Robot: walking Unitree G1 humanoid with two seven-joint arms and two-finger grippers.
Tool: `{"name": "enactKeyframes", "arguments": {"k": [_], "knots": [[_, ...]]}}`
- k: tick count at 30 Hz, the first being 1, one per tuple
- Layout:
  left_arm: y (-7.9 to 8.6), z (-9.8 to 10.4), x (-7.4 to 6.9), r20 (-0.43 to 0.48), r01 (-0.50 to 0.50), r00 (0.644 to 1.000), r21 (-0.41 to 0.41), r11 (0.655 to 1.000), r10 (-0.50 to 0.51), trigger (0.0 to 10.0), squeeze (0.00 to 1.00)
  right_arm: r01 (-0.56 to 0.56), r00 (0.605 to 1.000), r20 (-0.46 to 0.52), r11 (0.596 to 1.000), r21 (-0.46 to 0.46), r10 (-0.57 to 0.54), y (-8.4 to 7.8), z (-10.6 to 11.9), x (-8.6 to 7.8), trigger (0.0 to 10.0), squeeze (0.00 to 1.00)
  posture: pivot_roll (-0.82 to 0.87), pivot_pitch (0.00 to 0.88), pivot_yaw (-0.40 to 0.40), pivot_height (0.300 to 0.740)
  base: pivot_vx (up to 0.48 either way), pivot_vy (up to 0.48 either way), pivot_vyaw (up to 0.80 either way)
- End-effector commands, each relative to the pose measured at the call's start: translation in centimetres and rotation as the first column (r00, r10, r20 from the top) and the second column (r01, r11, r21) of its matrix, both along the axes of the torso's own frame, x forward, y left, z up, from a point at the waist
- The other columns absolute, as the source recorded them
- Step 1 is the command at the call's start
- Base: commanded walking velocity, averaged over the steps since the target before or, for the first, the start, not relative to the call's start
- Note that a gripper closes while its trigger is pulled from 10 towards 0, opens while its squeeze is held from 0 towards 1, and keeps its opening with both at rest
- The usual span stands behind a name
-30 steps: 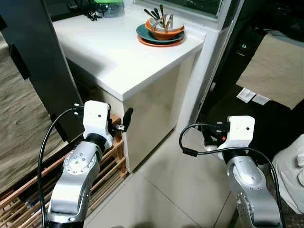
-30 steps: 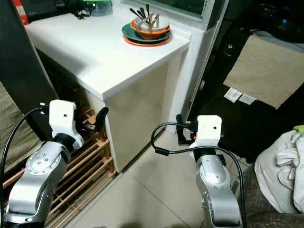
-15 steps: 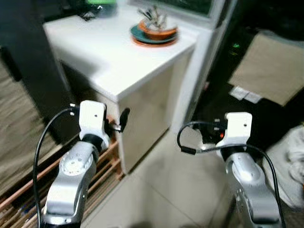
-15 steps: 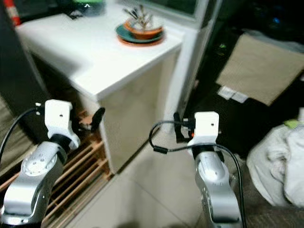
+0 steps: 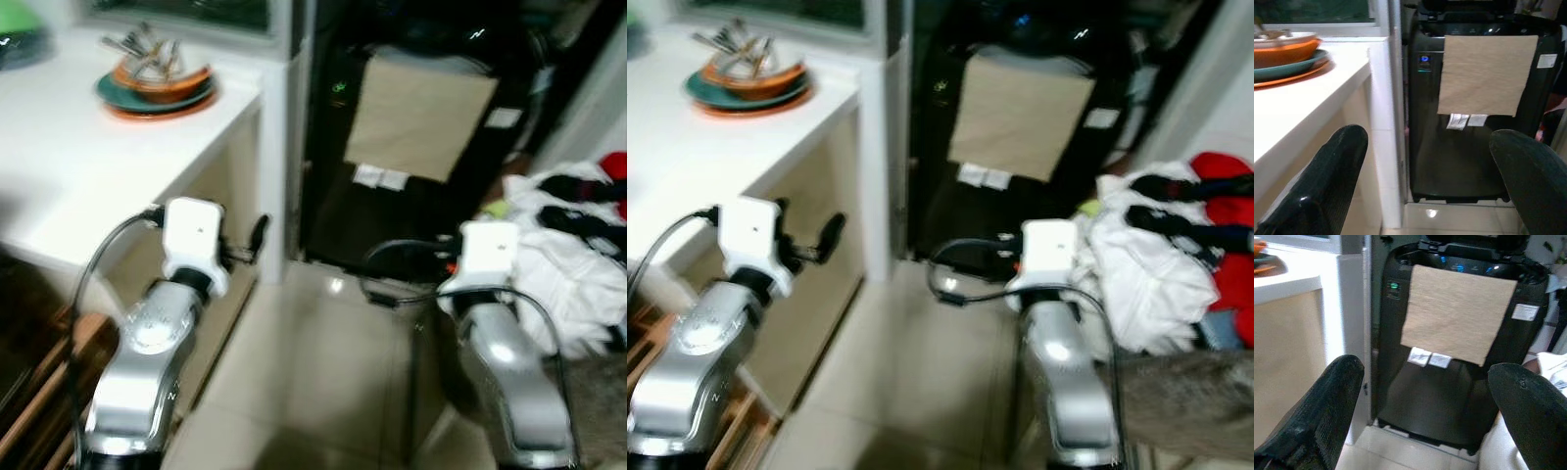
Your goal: Clothes washing
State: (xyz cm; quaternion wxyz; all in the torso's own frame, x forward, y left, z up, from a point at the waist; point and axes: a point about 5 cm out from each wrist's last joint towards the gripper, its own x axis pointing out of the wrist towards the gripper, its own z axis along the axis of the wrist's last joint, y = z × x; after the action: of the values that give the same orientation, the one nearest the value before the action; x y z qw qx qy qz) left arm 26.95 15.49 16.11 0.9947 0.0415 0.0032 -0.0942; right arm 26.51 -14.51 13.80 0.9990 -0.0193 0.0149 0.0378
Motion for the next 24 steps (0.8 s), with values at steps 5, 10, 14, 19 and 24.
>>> {"name": "enactKeyframes", "arguments": {"k": [5,10,14,19,24], "knots": [[-0.49,-0.04,0.05,-0.007,0.010,1.000,-0.006,1.000,-0.010,10.0,0.00,0.014,1.000,0.007,1.000,-0.012,-0.014,-0.47,0.13,0.12,10.0,0.00,-0.01,0.000,-0.047,0.740,0.255,0.000,0.00],[-0.33,-0.28,0.04,-0.022,0.000,1.000,0.004,1.000,0.000,10.0,0.00,0.016,1.000,-0.003,0.998,-0.055,-0.017,-0.62,0.01,0.40,10.0,0.00,0.00,0.000,-0.049,0.740,0.256,0.000,0.32],[-0.34,-0.37,0.05,-0.031,0.005,0.999,0.021,1.000,-0.004,10.0,0.00,0.012,1.000,-0.004,0.998,-0.060,-0.012,-0.43,-0.03,0.60,10.0,0.00,0.00,0.000,-0.049,0.740,0.256,0.000,0.80],[-0.61,-0.31,0.46,-0.035,0.021,0.999,0.029,0.999,-0.020,10.0,0.00,0.054,0.998,-0.024,0.999,0.001,-0.054,-0.50,-0.30,0.76,10.0,0.00,0.00,0.000,-0.044,0.740,0.258,0.000,0.32],[-0.77,-0.32,0.86,-0.044,0.031,0.999,0.031,0.999,-0.029,10.0,0.00,0.045,0.998,-0.032,0.999,-0.031,-0.046,-0.41,-0.47,0.76,10.0,0.00,-0.01,0.000,-0.031,0.740,0.256,0.000,0.00]]}}
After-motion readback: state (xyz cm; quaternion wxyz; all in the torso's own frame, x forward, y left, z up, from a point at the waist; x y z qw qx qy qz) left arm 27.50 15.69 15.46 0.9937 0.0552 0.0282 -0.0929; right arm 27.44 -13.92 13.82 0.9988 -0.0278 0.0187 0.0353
